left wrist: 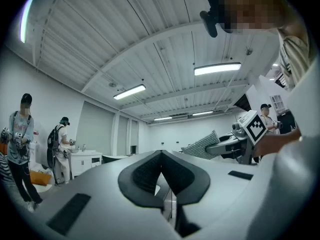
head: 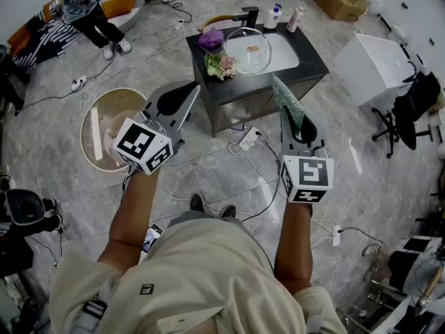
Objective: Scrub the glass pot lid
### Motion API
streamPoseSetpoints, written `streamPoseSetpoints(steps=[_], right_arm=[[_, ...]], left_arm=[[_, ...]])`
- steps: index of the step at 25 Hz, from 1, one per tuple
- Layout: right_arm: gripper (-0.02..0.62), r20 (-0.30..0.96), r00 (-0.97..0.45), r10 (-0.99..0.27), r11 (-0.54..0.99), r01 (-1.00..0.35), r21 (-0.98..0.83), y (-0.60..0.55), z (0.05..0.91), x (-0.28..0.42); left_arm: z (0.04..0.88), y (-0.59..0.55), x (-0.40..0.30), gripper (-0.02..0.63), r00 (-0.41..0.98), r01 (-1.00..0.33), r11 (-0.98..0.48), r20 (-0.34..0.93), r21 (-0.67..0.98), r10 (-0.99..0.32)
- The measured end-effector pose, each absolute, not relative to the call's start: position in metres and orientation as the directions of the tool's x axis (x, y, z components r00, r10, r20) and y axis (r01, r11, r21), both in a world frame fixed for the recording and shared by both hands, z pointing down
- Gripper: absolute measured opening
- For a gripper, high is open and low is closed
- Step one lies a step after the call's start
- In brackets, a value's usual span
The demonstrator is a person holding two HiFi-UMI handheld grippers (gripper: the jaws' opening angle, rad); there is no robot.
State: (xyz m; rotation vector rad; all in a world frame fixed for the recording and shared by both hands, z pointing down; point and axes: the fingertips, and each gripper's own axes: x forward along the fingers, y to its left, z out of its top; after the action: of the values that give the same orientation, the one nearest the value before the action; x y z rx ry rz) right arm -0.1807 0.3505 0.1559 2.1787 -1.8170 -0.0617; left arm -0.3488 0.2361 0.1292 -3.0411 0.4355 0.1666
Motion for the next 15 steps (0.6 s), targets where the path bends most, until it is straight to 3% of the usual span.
streamPoseSetpoints(steps=[15], right_arm=[[0.080,0.175,0.221,-0.959,-0.173,-0.951,0.256,0.334,0.165,-0.195]], left_arm=[[0.136,0.216,-0.361,0.015,0.960,-0.257,-0.966,-0.121,-0.028,-0.252]])
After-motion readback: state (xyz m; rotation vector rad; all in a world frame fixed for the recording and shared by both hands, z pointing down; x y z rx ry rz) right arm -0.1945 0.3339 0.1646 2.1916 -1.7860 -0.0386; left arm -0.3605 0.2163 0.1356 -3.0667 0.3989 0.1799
